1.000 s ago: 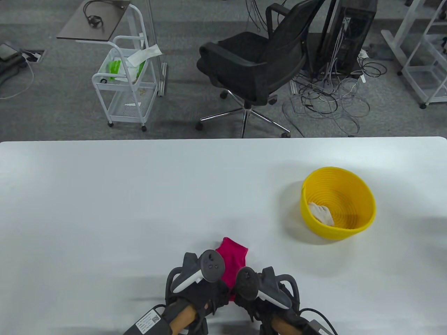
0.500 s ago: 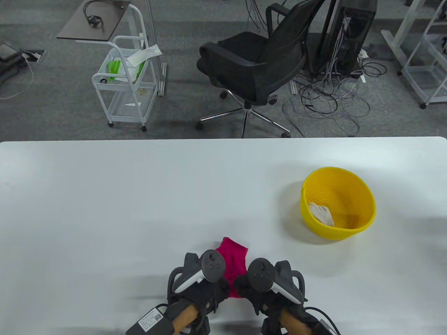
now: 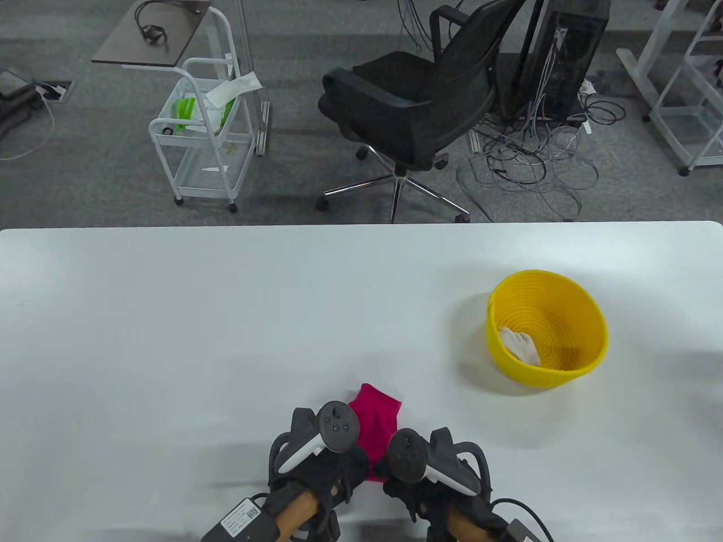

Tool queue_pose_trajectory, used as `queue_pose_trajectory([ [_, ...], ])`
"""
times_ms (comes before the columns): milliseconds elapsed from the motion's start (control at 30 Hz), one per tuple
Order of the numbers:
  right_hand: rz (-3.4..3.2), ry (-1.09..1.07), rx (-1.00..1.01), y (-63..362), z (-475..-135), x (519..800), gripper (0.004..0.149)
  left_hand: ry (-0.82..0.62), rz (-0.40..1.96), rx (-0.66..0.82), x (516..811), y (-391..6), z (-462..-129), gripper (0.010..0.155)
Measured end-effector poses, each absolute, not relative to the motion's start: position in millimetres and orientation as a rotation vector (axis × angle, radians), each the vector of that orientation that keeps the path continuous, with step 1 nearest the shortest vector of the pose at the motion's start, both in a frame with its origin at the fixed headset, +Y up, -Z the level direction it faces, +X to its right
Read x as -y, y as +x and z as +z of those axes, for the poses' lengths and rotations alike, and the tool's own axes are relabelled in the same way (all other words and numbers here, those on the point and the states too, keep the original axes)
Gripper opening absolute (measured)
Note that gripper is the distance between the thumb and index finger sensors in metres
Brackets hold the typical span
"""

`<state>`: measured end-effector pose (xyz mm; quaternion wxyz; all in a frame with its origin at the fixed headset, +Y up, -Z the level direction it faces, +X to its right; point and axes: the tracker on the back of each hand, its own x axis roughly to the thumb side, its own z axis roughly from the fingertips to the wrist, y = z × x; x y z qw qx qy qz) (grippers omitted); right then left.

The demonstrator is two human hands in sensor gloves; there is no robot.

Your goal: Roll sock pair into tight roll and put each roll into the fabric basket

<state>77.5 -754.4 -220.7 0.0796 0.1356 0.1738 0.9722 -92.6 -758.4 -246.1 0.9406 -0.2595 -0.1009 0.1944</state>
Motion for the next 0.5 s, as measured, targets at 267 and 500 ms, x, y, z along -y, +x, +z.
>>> queue_pose_trajectory([
  [267, 2.944, 0.359, -0.415, 73, -220, 760, 0.046, -0.510, 0.390, 0.216, 748, -95, -243, 0.050],
  [500, 2.993, 0.354, -0.368, 67, -220, 761, 0.048, -0.520, 0.332, 0.237, 757, -90, -246, 0.053],
])
